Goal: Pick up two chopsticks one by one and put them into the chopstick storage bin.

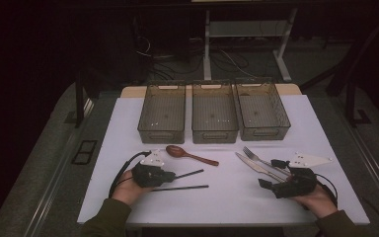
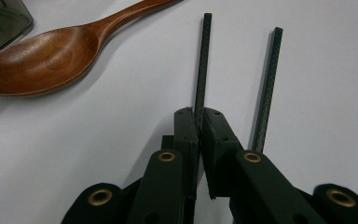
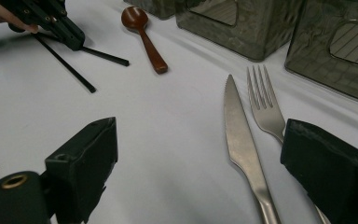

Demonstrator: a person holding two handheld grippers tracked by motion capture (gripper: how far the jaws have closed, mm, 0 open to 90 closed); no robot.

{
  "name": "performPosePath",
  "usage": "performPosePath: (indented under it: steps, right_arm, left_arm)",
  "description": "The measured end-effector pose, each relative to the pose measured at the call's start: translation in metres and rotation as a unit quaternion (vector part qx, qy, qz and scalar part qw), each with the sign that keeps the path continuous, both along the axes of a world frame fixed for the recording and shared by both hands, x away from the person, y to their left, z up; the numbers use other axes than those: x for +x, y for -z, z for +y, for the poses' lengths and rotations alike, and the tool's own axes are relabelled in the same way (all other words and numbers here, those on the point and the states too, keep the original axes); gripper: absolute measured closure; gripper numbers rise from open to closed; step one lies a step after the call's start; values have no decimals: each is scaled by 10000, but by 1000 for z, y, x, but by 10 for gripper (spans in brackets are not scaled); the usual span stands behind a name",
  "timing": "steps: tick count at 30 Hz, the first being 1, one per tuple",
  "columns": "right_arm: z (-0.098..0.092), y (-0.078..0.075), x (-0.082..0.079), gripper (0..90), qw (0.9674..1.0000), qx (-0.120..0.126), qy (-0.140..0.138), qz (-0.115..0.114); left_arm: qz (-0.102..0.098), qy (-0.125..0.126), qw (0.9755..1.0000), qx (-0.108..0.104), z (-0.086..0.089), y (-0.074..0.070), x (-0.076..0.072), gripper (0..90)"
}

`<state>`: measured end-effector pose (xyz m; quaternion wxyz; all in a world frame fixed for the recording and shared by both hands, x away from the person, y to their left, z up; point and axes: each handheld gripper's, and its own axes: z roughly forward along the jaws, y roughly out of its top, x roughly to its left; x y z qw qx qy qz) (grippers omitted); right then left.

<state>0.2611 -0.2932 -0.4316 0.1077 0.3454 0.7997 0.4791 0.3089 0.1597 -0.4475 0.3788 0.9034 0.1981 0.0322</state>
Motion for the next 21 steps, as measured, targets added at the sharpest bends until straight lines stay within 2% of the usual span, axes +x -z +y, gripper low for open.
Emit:
performPosePath:
  steps: [17, 21]
  right_arm:
    - [0, 1, 1, 102, 10000, 11, -17, 12]
    - [1, 1, 1, 103, 10000, 19, -17, 12]
  left_arm:
    - [-123, 32, 9999, -39, 1, -6, 5, 851]
    - [-177, 34, 9998, -111, 1, -10, 5, 852]
